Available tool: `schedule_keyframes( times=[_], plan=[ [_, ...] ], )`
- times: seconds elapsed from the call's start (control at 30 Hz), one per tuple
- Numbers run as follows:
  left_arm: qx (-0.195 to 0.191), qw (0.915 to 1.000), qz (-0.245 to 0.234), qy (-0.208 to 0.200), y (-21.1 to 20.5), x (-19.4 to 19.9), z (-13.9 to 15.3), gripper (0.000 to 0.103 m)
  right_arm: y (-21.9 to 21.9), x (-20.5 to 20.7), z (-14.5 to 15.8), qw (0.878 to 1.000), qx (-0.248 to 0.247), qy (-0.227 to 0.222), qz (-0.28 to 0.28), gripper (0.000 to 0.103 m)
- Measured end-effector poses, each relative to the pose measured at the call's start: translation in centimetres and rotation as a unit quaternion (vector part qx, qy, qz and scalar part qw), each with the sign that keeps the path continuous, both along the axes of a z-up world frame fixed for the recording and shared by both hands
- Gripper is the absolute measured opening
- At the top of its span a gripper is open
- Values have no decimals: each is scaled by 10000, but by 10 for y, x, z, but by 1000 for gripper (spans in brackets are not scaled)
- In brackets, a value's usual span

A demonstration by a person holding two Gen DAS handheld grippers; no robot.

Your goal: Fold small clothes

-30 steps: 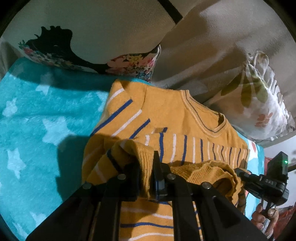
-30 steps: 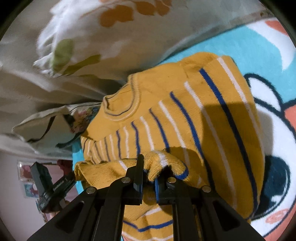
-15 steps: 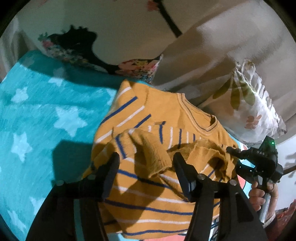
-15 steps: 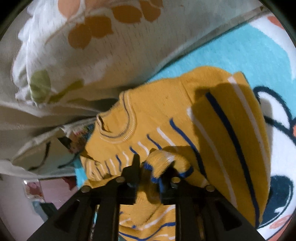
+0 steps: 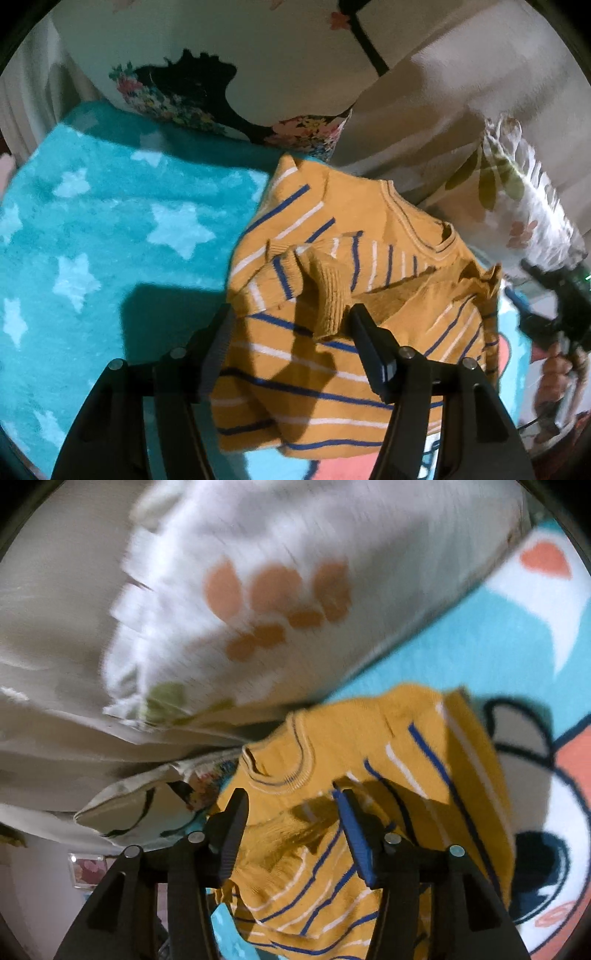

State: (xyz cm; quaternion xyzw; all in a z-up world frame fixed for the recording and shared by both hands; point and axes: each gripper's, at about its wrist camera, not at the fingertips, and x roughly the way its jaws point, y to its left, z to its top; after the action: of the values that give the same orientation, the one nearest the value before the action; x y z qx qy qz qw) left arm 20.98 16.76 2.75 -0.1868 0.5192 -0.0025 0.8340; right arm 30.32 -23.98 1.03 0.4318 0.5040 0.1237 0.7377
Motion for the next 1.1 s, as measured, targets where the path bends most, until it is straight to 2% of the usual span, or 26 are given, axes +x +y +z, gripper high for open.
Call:
schedule_keyframes(
  times=[0.1,0.17,0.27,0.37,0.43,0.5,0.6,0.63,0.73,0.8,0.97,1.0,1.03,1.07,1.1],
  plan=[
    [87,9999,-123,-71,-9,-1,5,63,3,-9,19,9986,-405,-302,125,56],
    [85,9994,-309,-135,-19,3,7,63,17,-17,30,9948,-765,-486,461,56],
    [194,9971,-692,-263,-41,11,13,63,46,-27,35,9836,-1302,-667,1052,43],
    [92,9948,-959,-329,-53,15,15,63,72,-36,31,9743,-1575,-770,1417,41],
    [-94,9950,-975,-177,-50,18,8,63,83,-38,22,9706,-1640,-727,1604,41],
    [-46,9968,-795,-35,-38,23,0,63,98,-32,6,9665,-1743,-566,1797,41],
    [-81,9982,-572,-175,-12,22,3,63,104,-24,2,9547,-2347,-607,1727,41],
    [-77,9984,-515,-206,-3,21,2,63,102,-22,6,9519,-2519,-706,1598,43],
    [-53,9987,-471,-166,15,22,-4,63,93,-12,13,9501,-2685,-826,1357,60],
    [-77,9980,-581,-218,18,24,-9,63,90,-1,10,9421,-2941,-825,1383,61],
    [74,9902,-1325,-430,-9,36,-15,65,99,28,-12,9221,-3338,-566,1872,64],
    [186,9894,-1388,-379,-14,41,-17,65,103,29,-15,9191,-3379,-543,1954,50],
    [297,9895,-1396,-230,-18,50,-21,57,105,31,-17,9150,-3426,-477,2076,13],
    [344,9906,-1313,-136,-17,57,-24,40,105,31,-19,9146,-3413,-410,2128,8],
    [374,9925,-1160,-32,-15,66,-26,32,105,31,-18,9152,-3423,-405,2090,8]
  ],
)
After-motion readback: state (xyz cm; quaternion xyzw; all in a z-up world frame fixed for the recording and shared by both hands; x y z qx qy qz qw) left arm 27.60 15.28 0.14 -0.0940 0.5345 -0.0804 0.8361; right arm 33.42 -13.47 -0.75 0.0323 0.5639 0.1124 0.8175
